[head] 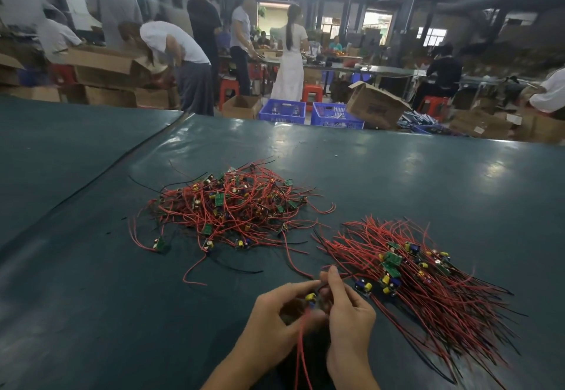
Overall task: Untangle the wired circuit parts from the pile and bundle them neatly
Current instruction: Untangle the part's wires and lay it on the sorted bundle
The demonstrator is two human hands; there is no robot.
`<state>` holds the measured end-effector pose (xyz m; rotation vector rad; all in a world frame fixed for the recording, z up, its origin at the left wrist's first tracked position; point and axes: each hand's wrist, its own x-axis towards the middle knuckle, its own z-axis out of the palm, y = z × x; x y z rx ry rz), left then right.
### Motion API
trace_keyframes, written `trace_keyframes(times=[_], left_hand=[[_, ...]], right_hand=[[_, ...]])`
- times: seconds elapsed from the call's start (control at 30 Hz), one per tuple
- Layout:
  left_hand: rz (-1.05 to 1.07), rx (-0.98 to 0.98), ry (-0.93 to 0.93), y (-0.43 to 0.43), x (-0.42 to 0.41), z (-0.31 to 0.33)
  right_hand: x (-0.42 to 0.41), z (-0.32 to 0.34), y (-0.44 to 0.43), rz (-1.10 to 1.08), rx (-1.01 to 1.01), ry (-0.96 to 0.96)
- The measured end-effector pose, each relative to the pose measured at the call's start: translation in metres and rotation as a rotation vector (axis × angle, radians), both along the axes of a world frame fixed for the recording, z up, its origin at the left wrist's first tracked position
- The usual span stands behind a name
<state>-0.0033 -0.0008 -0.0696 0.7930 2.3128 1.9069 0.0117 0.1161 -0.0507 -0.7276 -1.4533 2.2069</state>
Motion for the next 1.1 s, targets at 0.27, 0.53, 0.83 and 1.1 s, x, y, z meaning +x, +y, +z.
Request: trace_keyframes(times=[0.27,0.53,0.83,1.1], left_hand=[[0.372,0.250,-0.133,-0.002,-0.010,0.006],[0.417,0.389,-0.252,-0.007,-0.015,0.000],[0.302,0.291,-0.180,-0.005,-0.012,0.002],[0.278,0.268,-0.171,-0.001,-0.014,0.002]], right_hand=[[-0.006,0.001,0.009,0.061,-0.038,0.020],[-0.002,0.003,0.017,0.001,-0.084,0.114],[0.006,-0.004,-0.026,0.296,0.261,0.084],[-0.004,0.006,0.021,-0.044,-0.088,0.044]])
